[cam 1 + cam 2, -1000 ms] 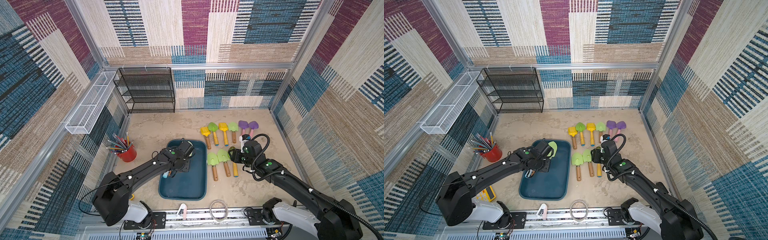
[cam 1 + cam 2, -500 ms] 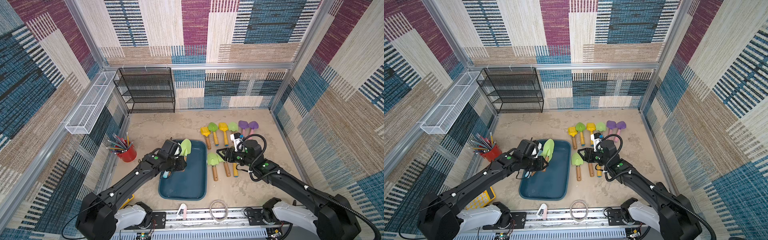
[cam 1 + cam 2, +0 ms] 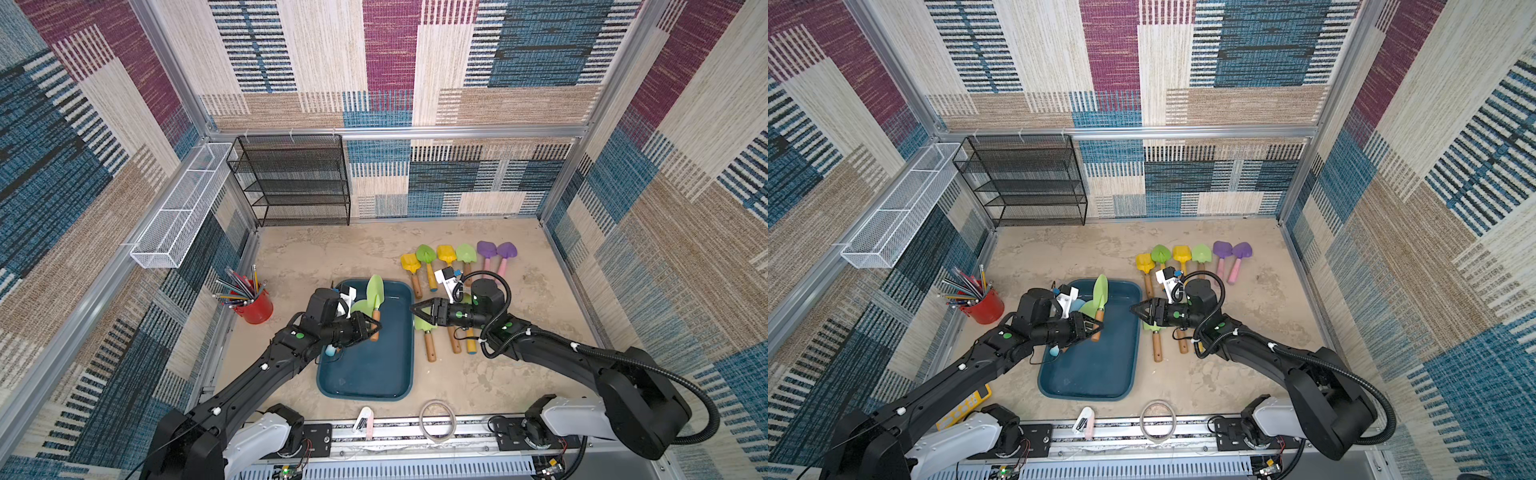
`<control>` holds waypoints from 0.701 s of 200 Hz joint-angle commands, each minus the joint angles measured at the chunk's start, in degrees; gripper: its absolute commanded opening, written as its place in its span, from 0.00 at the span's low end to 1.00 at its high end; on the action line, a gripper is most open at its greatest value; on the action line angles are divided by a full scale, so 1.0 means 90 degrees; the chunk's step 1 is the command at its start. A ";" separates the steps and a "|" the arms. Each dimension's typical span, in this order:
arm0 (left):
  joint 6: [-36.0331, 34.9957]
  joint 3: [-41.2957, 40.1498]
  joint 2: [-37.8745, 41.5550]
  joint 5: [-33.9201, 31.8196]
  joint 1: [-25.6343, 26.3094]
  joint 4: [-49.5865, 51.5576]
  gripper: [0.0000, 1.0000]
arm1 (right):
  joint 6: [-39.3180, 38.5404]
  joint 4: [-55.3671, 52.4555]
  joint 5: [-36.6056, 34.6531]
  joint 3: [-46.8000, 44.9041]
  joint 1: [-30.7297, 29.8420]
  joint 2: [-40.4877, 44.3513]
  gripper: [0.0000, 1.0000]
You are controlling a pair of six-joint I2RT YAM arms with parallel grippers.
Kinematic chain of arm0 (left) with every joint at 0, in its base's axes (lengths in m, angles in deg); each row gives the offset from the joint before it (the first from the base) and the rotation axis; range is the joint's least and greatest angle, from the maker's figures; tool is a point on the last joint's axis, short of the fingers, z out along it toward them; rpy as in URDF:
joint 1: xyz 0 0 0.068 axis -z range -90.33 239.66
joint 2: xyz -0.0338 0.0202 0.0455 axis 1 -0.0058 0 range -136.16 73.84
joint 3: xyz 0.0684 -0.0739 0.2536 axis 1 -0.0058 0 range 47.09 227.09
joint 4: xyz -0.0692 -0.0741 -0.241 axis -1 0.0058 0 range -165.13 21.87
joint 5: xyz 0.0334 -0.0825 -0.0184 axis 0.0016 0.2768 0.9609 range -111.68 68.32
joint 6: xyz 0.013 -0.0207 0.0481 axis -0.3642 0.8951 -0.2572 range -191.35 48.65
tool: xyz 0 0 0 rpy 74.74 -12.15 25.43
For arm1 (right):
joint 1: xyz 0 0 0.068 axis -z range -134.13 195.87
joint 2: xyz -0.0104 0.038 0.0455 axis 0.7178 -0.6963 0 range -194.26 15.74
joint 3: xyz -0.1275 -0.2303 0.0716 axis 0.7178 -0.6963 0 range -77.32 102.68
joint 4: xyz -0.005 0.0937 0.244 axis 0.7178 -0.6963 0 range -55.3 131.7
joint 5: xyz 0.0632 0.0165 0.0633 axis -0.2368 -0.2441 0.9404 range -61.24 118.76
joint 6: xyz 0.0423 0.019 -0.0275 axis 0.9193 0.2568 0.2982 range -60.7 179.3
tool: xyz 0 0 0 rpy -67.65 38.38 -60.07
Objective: Take the shovel out of the storage box
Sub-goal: Pick up the shovel from the storage box.
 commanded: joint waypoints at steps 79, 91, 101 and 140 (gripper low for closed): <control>0.1971 -0.1025 -0.0367 0.1354 -0.0122 -0.4090 0.02 | 0.1446 0.2845 0.1258 0.0216 -0.0240 -0.1303 0.59; 0.2046 -0.1038 -0.0427 0.1431 -0.0124 -0.4241 0.02 | 0.1533 0.3010 0.1297 0.0228 -0.0240 -0.1442 0.59; 0.2095 -0.1037 -0.0463 0.1486 -0.0127 -0.4316 0.02 | 0.1593 0.3109 0.1317 0.0243 -0.0240 -0.1551 0.59; 0.2316 -0.1155 -0.0603 0.1604 -0.0122 -0.4687 0.02 | 0.1855 0.3594 0.1409 0.0435 -0.0249 -0.2009 0.57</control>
